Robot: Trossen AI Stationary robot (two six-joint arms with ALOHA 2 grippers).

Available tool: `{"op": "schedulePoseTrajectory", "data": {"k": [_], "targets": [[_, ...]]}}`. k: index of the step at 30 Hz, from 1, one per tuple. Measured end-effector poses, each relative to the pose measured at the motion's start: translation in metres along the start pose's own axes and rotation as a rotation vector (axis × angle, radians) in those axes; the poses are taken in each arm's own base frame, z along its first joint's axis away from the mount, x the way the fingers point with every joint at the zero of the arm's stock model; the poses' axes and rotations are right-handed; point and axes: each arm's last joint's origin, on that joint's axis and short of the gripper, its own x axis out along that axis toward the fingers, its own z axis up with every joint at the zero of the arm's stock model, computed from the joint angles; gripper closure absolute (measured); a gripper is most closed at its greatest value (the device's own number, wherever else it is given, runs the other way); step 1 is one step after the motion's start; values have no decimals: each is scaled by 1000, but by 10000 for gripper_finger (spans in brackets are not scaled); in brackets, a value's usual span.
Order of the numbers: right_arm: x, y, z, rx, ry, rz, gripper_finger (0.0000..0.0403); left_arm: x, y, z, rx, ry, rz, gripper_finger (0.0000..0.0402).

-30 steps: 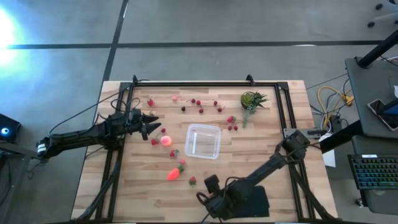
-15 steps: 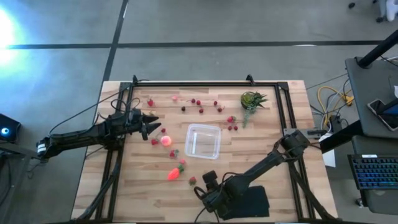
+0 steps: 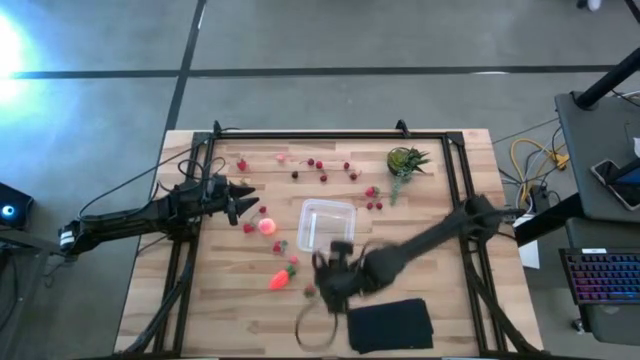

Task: Pick and placing Produce into tupperware
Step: Put the red strawberry into the transparent bin, then put the red cherry into the transparent bin

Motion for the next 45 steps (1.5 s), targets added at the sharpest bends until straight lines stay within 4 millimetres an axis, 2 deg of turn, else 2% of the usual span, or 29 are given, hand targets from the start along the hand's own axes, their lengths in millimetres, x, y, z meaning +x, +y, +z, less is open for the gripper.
{"op": "schedulePoseTrajectory", "data": {"k": [3,6,10,13,20,30,34,40,45], "targets": [[1,-49,6,132,95,-93,262,0,0,0,0,0,0,175],[11,-88,11,220,172,-86,261,0,0,0,0,0,0,175],[22,-112,15,241,217,-46,261,0,0,0,0,0,0,175],[31,-118,13,247,242,-62,261,0,0,0,0,0,1,175],[35,-118,8,237,300,-40,257,0,0,0,0,0,1,175],[36,-121,10,176,271,-94,166,0,0,0,0,0,1,175],[36,-122,10,169,260,-120,143,0,0,0,0,0,1,175],[34,-122,11,213,238,-164,134,0,0,0,0,1,1,175],[20,-128,15,304,162,-257,141,0,0,0,0,0,0,175]]}}
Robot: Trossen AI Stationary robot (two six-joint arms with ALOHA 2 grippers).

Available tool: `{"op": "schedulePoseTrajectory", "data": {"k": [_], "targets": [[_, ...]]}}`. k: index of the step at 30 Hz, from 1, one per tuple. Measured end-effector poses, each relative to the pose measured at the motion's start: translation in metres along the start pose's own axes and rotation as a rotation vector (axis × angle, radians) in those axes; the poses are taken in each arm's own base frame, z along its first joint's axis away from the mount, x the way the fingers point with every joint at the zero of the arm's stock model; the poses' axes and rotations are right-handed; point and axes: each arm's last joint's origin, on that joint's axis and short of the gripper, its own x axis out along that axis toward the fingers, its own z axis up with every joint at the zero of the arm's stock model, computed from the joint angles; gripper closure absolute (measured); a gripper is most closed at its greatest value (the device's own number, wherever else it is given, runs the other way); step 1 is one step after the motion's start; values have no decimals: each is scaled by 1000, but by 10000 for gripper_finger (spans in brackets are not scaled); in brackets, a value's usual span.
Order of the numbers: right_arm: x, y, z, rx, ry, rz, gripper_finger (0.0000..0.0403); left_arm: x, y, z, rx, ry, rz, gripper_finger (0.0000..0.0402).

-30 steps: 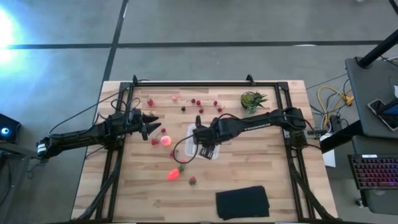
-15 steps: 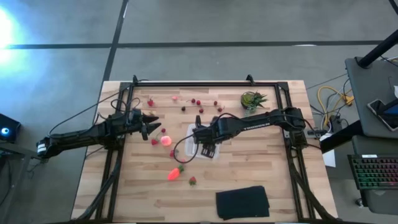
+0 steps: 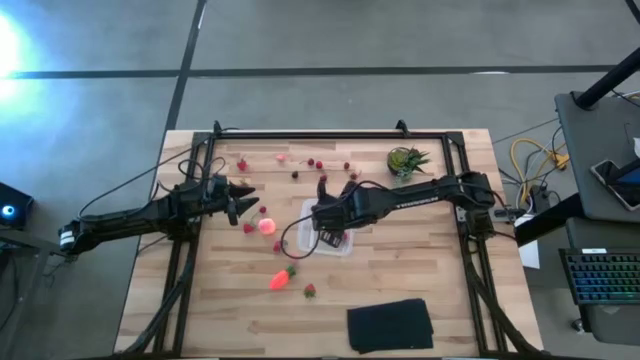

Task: Pick and placing Produce into tupperware
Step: Put the red cherry into the transparent bin

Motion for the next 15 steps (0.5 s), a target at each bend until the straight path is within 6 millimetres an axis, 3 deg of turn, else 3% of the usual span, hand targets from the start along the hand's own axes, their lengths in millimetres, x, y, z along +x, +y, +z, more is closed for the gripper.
{"op": "schedulePoseTrajectory", "data": {"k": [7,11,15], "targets": [[-18,-43,1,267,50,-130,145,0,0,0,0,0,0,175],[-16,-68,-2,379,159,-209,145,0,0,0,0,1,0,175],[-12,-80,-4,468,239,-225,145,0,0,0,0,1,0,175]]}}
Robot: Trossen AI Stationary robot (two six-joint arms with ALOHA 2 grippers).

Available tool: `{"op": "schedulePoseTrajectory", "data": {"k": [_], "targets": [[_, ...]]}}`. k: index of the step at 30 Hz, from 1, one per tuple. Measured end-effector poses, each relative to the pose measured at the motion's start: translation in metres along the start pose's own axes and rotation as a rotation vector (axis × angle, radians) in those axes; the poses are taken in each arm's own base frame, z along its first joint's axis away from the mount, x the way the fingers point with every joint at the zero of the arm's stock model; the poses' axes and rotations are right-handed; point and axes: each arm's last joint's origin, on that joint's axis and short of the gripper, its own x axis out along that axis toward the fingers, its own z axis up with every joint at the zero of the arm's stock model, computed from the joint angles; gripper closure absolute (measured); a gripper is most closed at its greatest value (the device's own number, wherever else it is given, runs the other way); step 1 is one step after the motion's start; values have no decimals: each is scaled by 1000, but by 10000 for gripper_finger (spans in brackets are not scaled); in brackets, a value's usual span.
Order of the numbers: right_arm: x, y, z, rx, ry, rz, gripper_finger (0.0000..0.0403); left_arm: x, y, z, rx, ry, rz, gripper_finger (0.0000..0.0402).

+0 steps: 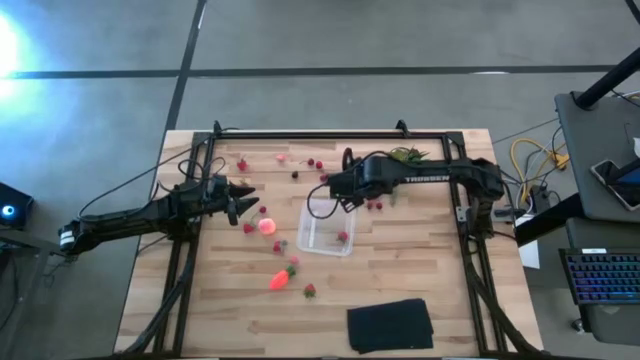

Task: Pick and placing Produce into tupperware
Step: Put the red cherry into the transparent bin

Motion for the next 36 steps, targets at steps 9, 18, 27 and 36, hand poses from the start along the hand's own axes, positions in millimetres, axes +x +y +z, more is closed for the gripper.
{"op": "schedulePoseTrajectory", "data": {"k": [9,18,27,36], "targets": [[35,-7,-16,152,173,-63,145,0,0,0,0,0,1,175],[60,-8,-52,148,306,-145,147,0,0,0,0,-2,0,175],[75,-41,-70,179,334,-179,147,0,0,0,0,-1,0,175],[96,-57,-72,293,273,13,147,0,0,0,0,-1,0,175]]}}
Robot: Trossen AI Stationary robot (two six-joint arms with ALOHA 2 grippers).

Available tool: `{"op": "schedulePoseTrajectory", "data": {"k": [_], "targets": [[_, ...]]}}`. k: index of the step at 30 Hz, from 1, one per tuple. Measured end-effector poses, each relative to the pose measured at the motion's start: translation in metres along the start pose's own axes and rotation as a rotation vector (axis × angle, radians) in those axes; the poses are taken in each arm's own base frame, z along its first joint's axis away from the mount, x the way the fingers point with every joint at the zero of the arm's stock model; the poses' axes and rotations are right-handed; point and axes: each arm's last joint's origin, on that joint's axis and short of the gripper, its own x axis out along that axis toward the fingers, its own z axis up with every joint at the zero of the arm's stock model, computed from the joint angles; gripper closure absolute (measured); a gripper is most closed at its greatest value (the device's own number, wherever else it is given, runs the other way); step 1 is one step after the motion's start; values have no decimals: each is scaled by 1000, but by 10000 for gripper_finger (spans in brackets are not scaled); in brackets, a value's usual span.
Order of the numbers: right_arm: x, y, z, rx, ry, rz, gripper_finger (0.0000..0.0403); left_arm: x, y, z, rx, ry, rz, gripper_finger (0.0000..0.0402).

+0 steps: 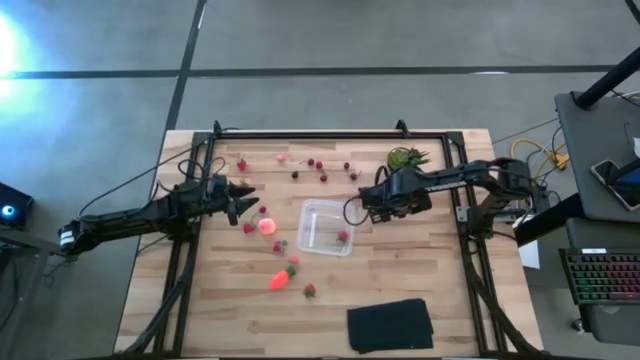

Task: Pick and placing Produce into tupperware
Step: Put the red cherry into the transparent bin

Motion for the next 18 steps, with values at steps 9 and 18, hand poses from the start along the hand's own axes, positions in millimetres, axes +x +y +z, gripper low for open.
{"op": "schedulePoseTrajectory", "data": {"k": [9,18], "targets": [[3,8,23,71,-59,175,147,0,0,0,0,1,0,175],[20,5,41,52,-30,173,155,0,0,0,0,1,0,175]]}}
